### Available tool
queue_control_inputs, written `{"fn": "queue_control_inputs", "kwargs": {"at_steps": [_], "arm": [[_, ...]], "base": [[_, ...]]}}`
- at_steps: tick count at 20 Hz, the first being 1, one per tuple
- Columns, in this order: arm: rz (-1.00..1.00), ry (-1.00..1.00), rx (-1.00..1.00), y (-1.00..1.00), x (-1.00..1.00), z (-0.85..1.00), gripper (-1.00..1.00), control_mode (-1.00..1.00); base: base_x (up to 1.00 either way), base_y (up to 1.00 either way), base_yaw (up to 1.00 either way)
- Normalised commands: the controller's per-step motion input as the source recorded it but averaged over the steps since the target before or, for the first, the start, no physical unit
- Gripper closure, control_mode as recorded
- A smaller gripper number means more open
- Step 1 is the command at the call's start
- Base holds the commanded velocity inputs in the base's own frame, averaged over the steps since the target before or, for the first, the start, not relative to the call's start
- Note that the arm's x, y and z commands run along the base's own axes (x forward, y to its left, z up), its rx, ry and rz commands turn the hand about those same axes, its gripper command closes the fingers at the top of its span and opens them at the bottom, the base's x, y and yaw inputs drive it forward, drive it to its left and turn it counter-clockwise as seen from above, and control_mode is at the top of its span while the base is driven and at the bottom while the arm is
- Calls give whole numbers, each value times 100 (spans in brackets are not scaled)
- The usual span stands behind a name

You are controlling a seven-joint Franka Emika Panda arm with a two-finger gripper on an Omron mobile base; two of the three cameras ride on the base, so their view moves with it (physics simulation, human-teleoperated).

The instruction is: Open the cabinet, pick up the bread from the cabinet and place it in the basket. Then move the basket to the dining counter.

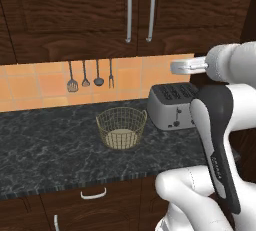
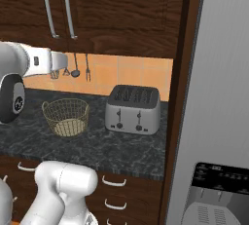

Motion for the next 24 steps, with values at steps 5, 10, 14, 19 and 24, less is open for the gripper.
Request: {"fn": "queue_control_inputs", "kwargs": {"at_steps": [5,10,14,19,24], "arm": [[0,-54,0,0,0,54,-100,-100],[0,-31,1,3,24,11,-100,-100],[1,0,0,3,49,2,-100,-100],[2,5,1,20,55,5,-100,-100],[0,3,0,8,70,8,-100,-100]], "base": [[0,0,0],[0,0,0],[0,0,0],[0,0,0],[0,0,0]]}}
